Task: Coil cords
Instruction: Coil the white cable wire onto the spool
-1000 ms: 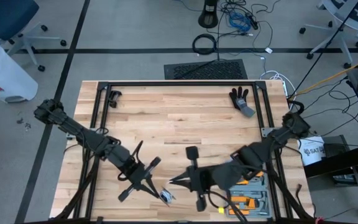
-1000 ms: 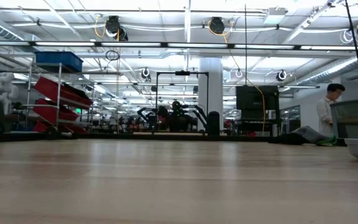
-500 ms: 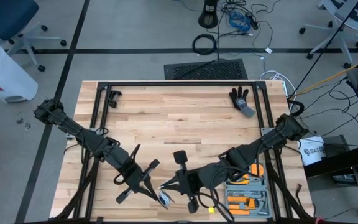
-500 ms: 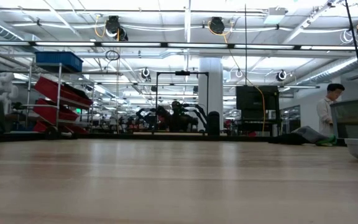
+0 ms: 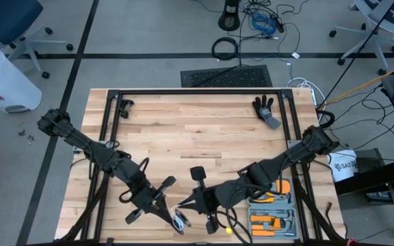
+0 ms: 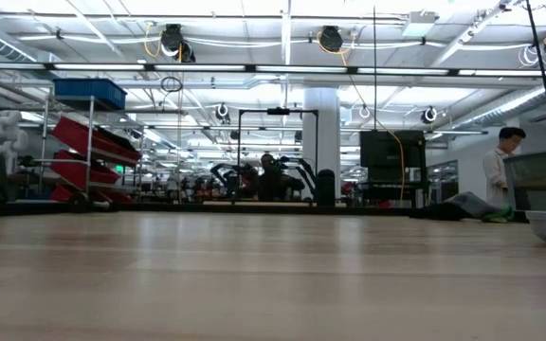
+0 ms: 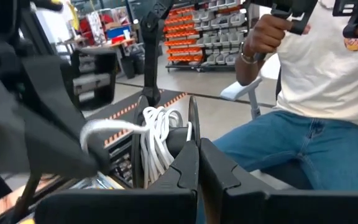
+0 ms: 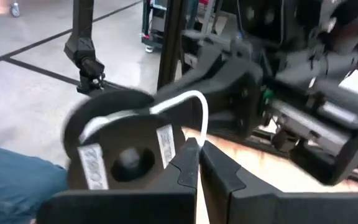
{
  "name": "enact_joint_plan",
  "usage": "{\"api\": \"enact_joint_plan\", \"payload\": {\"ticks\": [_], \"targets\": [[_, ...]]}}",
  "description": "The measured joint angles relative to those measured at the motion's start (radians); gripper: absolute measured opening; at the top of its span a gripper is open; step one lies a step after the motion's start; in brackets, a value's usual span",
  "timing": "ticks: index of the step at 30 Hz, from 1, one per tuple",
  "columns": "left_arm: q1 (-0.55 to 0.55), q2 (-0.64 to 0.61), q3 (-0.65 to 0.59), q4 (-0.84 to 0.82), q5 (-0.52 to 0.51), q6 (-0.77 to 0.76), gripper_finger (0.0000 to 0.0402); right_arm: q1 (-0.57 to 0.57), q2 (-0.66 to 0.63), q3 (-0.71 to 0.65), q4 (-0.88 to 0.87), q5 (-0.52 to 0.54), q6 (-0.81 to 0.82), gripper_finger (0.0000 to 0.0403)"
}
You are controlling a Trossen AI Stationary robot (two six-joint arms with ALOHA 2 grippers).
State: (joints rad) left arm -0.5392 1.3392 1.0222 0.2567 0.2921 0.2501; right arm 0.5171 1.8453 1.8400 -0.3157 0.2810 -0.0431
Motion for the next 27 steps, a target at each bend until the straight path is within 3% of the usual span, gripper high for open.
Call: {"api": "enact_joint_plan", "payload": {"ticks": [11, 27], "targets": [[0.0, -0.001, 0.0, 0.052, 0.075, 0.055, 0.0002, -0.034, 0.052, 0.0, 0.029, -0.053, 0.027, 0.0], [0.003, -0.013, 0.0, 0.066, 0.017, 0.127, 0.0002, -0.019, 0.064, 0.0, 0.01, -0.078, 0.154, 0.0]]}}
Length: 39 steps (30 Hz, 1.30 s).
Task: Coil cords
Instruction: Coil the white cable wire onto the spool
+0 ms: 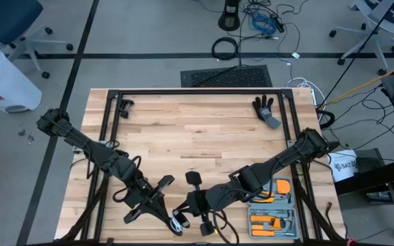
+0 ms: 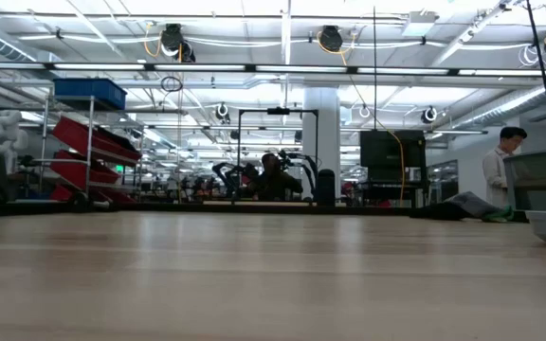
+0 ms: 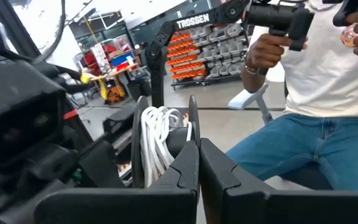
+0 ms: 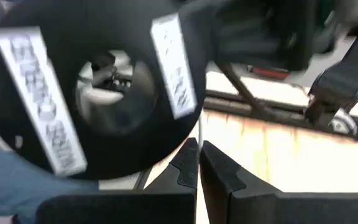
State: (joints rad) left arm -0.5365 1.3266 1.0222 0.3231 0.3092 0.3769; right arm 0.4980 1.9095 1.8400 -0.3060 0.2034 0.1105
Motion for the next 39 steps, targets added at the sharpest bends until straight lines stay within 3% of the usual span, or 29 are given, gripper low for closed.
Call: {"api": "enact_joint_plan", "payload": {"ticks": [9, 24, 34, 39], "targets": [[0.0, -0.013, 0.0, -0.008, -0.051, -0.002, 0.0002, 0.022, -0.002, 0.0, -0.044, 0.036, 0.084, 0.001], [-0.001, -0.018, 0.0, -0.011, -0.063, -0.004, 0.0002, 0.058, -0.005, 0.0, -0.151, 0.119, 0.17, 0.0106], [-0.001, -0.018, 0.0, 0.001, -0.063, -0.006, 0.0002, 0.162, -0.005, 0.0, -0.277, 0.339, 0.278, 0.013], [-0.001, -0.017, 0.0, 0.008, -0.063, -0.031, 0.0002, 0.252, -0.003, 0.0, -0.278, 0.598, 0.33, 0.013]]}}
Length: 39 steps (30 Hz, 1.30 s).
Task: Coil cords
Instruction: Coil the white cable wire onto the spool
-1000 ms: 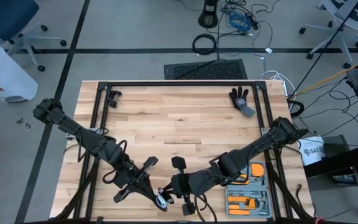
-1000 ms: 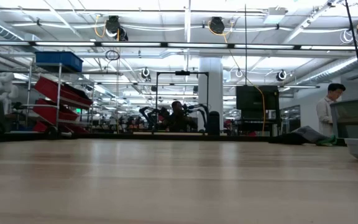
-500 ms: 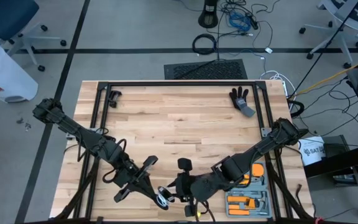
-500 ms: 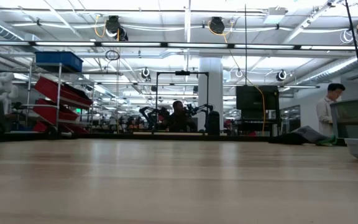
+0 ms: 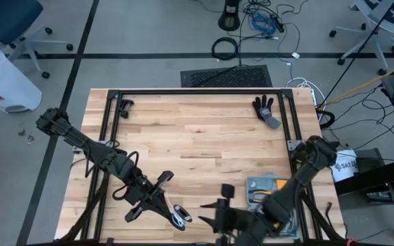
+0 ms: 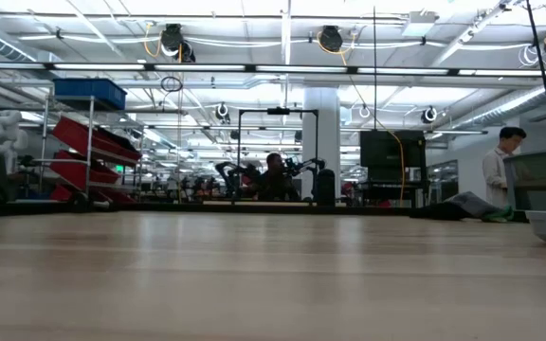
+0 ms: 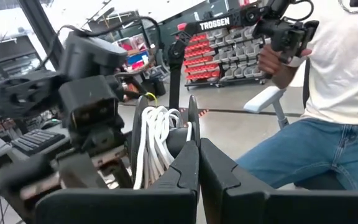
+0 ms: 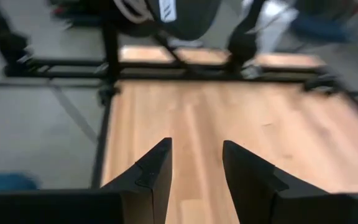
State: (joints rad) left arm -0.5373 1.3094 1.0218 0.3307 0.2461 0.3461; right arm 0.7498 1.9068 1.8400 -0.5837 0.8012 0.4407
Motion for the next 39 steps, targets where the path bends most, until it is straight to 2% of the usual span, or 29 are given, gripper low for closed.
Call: {"api": "enact_joint_plan", "payload": {"ticks": [9, 14, 17, 22, 29, 32, 36, 39], "targets": [[-0.011, 0.0, 0.0, 0.025, 0.0, -0.002, 0.0002, 0.129, 0.084, 0.0, 0.023, 0.431, 0.1, 0.013], [-0.015, 0.0, 0.0, 0.117, -0.001, -0.007, 0.0002, 0.138, 0.197, 0.0, 0.113, 0.692, 0.031, 0.013], [-0.015, 0.0, 0.0, 0.181, -0.027, -0.042, 0.0002, 0.123, 0.242, 0.0, 0.136, 0.766, -0.008, 0.013], [-0.015, 0.0, 0.0, 0.21, -0.094, -0.079, 0.0002, 0.074, 0.246, -0.003, 0.173, 0.77, -0.037, 0.013], [-0.015, 0.001, 0.0, 0.247, -0.145, -0.103, 0.0002, 0.02, 0.219, -0.002, 0.38, 0.688, -0.341, 0.013], [-0.015, 0.001, 0.0, 0.277, -0.15, -0.102, 0.0002, -0.022, 0.218, -0.001, 0.522, 0.578, -0.476, 0.013], [-0.014, 0.001, 0.0, 0.293, -0.15, -0.098, 0.0002, -0.087, 0.218, -0.001, 0.798, 0.307, -0.686, 0.013], [-0.014, 0.002, 0.0, 0.291, -0.15, -0.102, 0.0002, -0.121, 0.218, -0.001, 0.956, 0.212, -0.806, 0.013]]}}
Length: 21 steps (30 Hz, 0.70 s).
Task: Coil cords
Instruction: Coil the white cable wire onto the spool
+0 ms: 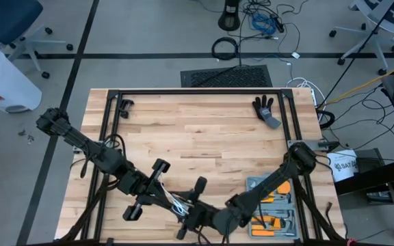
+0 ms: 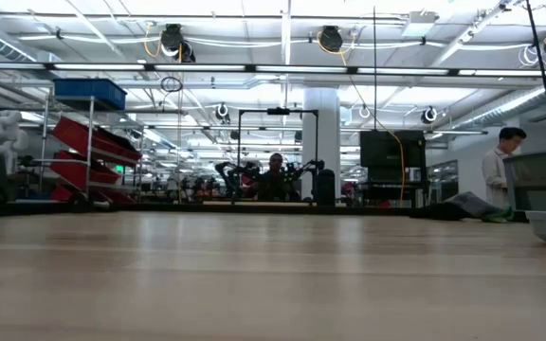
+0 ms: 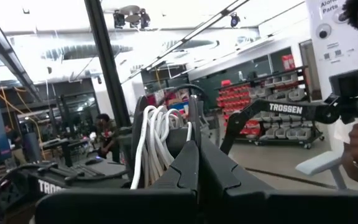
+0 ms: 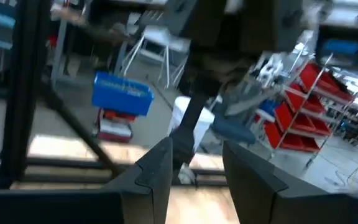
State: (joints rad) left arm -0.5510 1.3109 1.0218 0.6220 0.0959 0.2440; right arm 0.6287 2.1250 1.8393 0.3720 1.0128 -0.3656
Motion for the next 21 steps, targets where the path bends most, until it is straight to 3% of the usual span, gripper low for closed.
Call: {"api": "enact_joint_plan", "payload": {"ticks": [4, 8, 21], "targets": [[-0.002, -0.001, 0.0, 0.012, 0.001, -0.001, 0.0002, -0.035, 0.001, 0.0, 0.096, -0.043, -0.041, 0.013], [-0.001, -0.003, 0.001, 0.042, 0.0, -0.001, 0.0002, -0.085, 0.009, 0.0, 0.151, -0.17, 0.024, 0.013], [-0.037, -0.003, 0.001, 0.043, 0.033, -0.02, 0.0002, -0.104, 0.016, -0.097, 0.471, -0.196, -0.169, 0.013]]}}
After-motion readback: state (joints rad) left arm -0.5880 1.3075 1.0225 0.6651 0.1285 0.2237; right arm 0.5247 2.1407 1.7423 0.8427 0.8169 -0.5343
